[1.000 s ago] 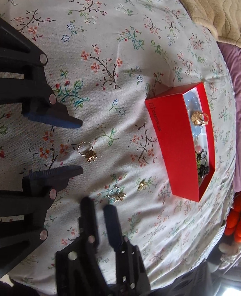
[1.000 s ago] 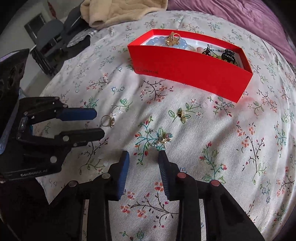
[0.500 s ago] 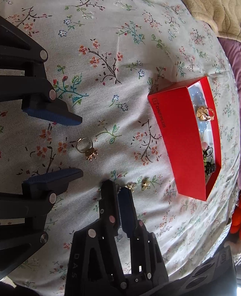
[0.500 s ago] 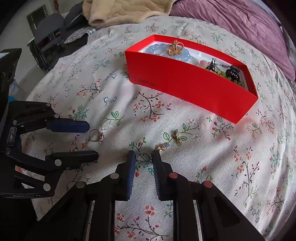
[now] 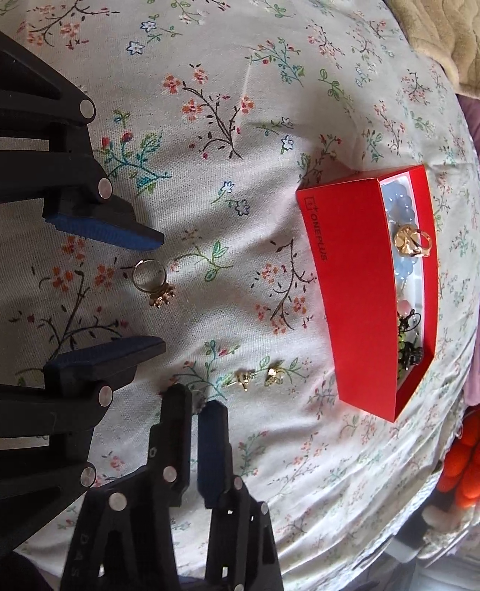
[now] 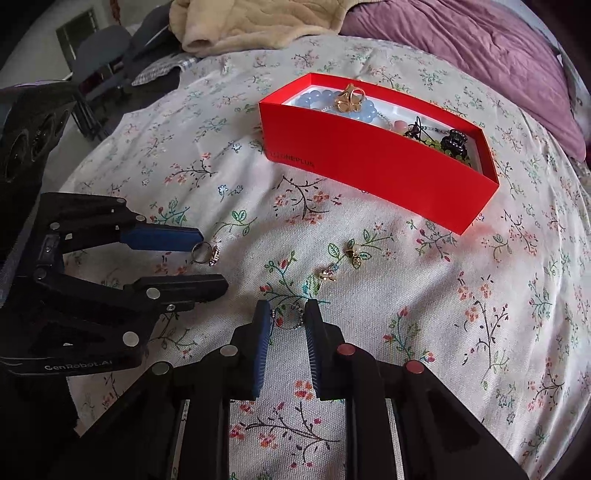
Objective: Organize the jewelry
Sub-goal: 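Grasp the small gold ring with the left tool while the right tool grasps a small earring, then carry the small ring and earring over the red box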
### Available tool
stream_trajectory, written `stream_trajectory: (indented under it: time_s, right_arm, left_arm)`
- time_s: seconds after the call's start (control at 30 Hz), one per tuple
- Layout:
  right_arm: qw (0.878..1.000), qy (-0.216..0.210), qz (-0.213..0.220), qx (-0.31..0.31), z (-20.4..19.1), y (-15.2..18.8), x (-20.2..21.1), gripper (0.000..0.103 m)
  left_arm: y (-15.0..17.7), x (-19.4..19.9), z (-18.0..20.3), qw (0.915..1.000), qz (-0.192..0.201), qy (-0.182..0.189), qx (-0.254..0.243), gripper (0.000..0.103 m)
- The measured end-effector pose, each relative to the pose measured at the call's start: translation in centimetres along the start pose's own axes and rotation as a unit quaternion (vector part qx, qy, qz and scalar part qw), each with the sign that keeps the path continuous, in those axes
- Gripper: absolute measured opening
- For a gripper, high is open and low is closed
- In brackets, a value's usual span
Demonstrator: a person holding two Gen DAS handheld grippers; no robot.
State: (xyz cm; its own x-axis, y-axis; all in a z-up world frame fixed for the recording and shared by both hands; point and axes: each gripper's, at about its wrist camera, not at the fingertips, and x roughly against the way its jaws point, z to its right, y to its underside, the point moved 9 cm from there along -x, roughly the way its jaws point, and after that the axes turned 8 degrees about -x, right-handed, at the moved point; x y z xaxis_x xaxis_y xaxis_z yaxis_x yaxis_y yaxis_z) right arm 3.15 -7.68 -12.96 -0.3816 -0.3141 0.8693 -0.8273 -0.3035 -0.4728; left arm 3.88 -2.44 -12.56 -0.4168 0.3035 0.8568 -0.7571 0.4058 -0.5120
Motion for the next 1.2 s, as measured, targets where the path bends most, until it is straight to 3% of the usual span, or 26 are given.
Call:
stream_trajectory:
  time_s: [0.2,0.27,0.47,1.2]
  right_arm:
    - [1.0,0.004,0.003,-0.005,0.5,0.1,0.3,0.02]
    - [1.0,0.006,0.004,-0.008,0.8,0.0,0.4,0.021]
    - [1.0,0.008,0.012,-0.013,1.2,-0.3,1.0,0.02]
    - [0.999,0.009,0.035,-0.023,1.8,-1.0,3.1,0.02]
  left_arm:
    - [0.1,-0.3,0.2,0.9993,-0.012,-0.033,0.014,0.039]
    - [0.1,-0.3,0.3,0.9991,-0.013,-0.039,0.012,0.028]
    - [0.0,-0.2,0.2,0.9988,-0.014,-0.046,0.005,0.011]
    - [-2.0,2.2,0.6,0.9992,0.024,-0.031,-0.002,0.011]
